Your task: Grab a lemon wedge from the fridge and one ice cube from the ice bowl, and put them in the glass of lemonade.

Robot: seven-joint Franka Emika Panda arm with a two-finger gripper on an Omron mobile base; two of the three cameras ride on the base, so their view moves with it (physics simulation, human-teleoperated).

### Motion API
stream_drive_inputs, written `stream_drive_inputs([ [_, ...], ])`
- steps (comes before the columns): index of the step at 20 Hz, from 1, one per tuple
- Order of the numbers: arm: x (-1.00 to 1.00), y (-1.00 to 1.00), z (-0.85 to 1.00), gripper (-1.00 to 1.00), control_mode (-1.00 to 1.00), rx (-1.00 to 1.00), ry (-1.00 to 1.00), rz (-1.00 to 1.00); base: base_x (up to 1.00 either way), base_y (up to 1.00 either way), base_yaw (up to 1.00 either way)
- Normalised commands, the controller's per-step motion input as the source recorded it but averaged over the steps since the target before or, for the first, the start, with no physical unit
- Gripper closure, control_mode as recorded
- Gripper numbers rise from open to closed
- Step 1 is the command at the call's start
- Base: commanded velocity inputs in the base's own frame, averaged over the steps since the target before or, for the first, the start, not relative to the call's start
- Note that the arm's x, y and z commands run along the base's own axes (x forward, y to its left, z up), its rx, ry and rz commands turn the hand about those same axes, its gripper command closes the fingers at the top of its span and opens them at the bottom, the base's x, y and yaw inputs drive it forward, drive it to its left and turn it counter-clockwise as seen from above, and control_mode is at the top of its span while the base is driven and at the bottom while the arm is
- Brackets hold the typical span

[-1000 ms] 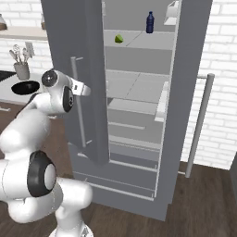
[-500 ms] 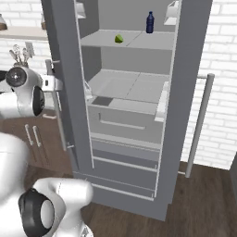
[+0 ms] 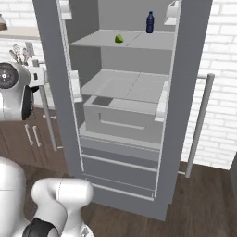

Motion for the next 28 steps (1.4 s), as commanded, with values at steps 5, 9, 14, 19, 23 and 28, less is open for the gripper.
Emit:
stream_drive_inputs([
  [5, -0.27, -0.55, 0.86, 1.0, -1.0, -0.01, 0.11, 0.0, 0.0, 0.0, 0.0],
  [9, 0.11, -0.85, 0.08, 1.0, -1.0, 0.15, 0.12, -0.1, 0.0, 0.0, 0.0],
  [14, 0.78, -0.64, -0.22, 1.0, -1.0, 0.18, 0.17, -0.22, 0.0, 0.0, 0.0],
  [19, 1.0, -0.31, -0.22, 1.0, -1.0, 0.24, 0.21, -0.24, 0.0, 0.0, 0.0],
  [23, 0.51, -0.22, -0.54, -1.0, -1.0, 0.32, 0.0, -0.21, 0.0, 0.0, 0.0],
  [28, 0.36, -0.13, -0.18, -1.0, -1.0, 0.47, 0.0, -0.03, 0.0, 0.0, 0.0],
])
